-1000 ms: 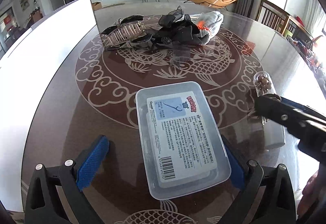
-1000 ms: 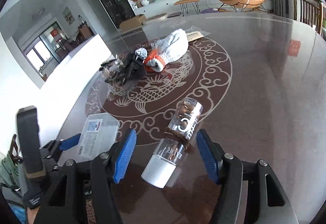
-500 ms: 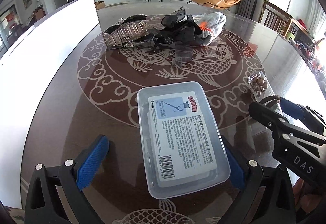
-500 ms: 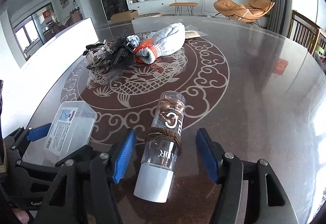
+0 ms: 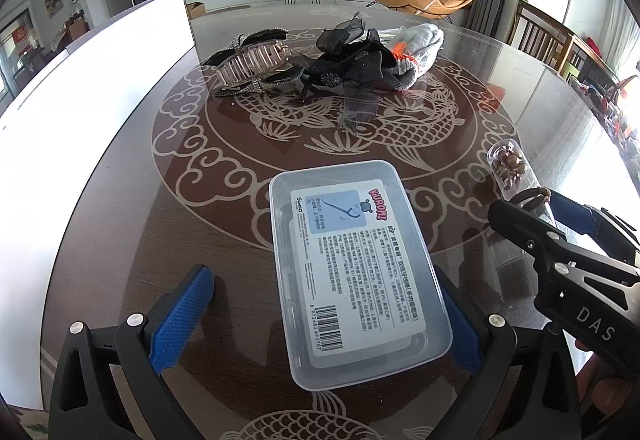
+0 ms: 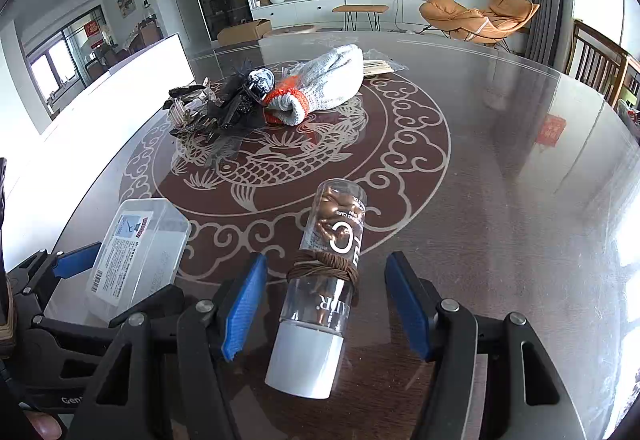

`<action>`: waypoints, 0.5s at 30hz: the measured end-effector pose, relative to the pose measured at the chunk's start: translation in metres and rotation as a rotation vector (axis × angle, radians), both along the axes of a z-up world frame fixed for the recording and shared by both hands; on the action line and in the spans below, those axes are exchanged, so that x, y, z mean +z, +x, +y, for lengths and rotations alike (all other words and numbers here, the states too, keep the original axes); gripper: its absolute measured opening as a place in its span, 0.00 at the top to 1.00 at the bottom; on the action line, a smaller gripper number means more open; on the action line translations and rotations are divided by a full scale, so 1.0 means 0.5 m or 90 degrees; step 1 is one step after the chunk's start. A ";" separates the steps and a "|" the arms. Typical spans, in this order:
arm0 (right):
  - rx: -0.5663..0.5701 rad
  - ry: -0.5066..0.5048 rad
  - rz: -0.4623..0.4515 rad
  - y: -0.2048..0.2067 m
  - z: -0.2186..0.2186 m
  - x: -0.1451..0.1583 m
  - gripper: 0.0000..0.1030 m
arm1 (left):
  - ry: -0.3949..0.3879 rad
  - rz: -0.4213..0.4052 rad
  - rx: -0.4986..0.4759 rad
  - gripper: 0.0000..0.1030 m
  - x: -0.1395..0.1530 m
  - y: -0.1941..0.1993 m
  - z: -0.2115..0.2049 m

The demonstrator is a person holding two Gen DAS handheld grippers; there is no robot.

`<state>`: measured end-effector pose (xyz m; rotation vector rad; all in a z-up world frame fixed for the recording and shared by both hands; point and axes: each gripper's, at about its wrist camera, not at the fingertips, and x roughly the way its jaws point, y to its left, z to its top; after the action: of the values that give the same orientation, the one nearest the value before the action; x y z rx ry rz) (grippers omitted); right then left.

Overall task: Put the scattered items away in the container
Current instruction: 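Hold the plastic box in the left gripper and jar in the right gripper above the table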

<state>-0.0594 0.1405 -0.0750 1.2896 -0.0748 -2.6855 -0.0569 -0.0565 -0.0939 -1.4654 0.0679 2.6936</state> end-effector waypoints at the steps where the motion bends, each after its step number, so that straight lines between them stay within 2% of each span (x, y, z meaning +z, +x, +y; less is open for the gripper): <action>1: 0.000 0.000 0.000 0.000 0.000 0.000 0.39 | 0.000 0.000 0.000 0.00 0.000 0.000 0.000; 7: 0.014 -0.019 0.002 0.002 0.013 0.003 0.39 | 0.000 -0.003 -0.003 0.00 0.000 0.001 0.001; 12: 0.007 0.006 0.002 0.007 0.015 0.002 0.43 | -0.002 -0.035 -0.005 0.01 0.004 0.004 -0.014; 14: 0.002 0.026 0.003 0.011 0.012 0.002 0.50 | 0.001 -0.009 -0.005 0.27 0.014 0.018 -0.023; 15: -0.001 0.033 0.005 0.014 0.013 0.002 0.69 | 0.003 -0.002 -0.004 0.41 0.019 0.023 -0.028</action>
<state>-0.0522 0.1469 -0.0737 1.2944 -0.0060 -2.7109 -0.0454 -0.0705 -0.0843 -1.4653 0.0666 2.6847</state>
